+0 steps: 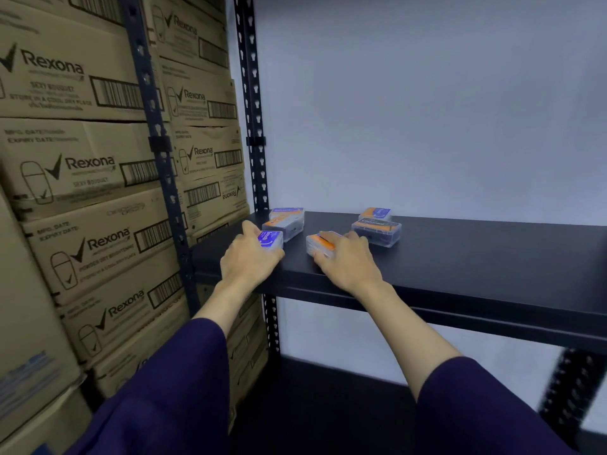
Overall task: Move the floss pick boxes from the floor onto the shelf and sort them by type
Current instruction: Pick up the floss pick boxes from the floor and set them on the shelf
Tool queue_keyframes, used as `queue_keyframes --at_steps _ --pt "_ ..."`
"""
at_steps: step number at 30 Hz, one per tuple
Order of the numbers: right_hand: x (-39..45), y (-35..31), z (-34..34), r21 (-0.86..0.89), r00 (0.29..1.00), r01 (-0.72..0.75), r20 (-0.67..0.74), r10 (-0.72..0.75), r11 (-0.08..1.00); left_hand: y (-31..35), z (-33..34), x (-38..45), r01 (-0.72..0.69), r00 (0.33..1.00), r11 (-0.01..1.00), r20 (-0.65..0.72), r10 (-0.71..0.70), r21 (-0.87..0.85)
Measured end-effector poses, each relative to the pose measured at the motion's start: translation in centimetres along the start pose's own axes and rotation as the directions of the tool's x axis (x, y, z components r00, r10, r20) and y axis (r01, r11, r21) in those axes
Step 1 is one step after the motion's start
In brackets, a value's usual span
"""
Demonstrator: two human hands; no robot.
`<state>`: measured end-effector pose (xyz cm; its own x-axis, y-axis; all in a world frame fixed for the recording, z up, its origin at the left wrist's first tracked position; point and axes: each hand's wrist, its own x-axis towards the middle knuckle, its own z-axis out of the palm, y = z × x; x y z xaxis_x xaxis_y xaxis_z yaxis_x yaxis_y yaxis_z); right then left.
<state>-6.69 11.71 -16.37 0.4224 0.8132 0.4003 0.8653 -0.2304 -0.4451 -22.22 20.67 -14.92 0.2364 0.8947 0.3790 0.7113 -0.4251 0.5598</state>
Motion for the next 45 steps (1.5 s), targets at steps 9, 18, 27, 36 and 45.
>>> queue_keyframes --at_steps 9,18,27,36,45 --pt "-8.0 1.4 -4.2 -0.009 1.0 -0.029 -0.012 0.029 1.0 4.0 -1.0 -9.0 -0.061 0.993 0.996 0.094 0.066 -0.059" --pt "-23.5 8.9 -7.1 -0.066 0.968 -0.24 -0.086 0.234 0.969 7.1 6.1 -21.7 -0.151 0.965 0.983 0.199 0.169 -0.103" --pt "-32.8 20.3 0.4 -0.19 0.868 -0.447 0.141 0.475 0.874 3.5 21.7 -32.0 -0.112 0.838 0.993 0.534 0.111 -0.029" --pt "-38.1 29.5 12.1 -0.266 0.731 -0.534 0.332 0.596 0.803 -3.9 32.3 -36.2 -0.024 0.737 0.992 0.672 -0.065 0.123" --pt "-40.5 34.9 18.6 -0.434 0.608 -0.522 0.415 0.677 0.735 -8.6 38.1 -38.1 0.035 0.621 0.995 0.779 -0.093 0.091"
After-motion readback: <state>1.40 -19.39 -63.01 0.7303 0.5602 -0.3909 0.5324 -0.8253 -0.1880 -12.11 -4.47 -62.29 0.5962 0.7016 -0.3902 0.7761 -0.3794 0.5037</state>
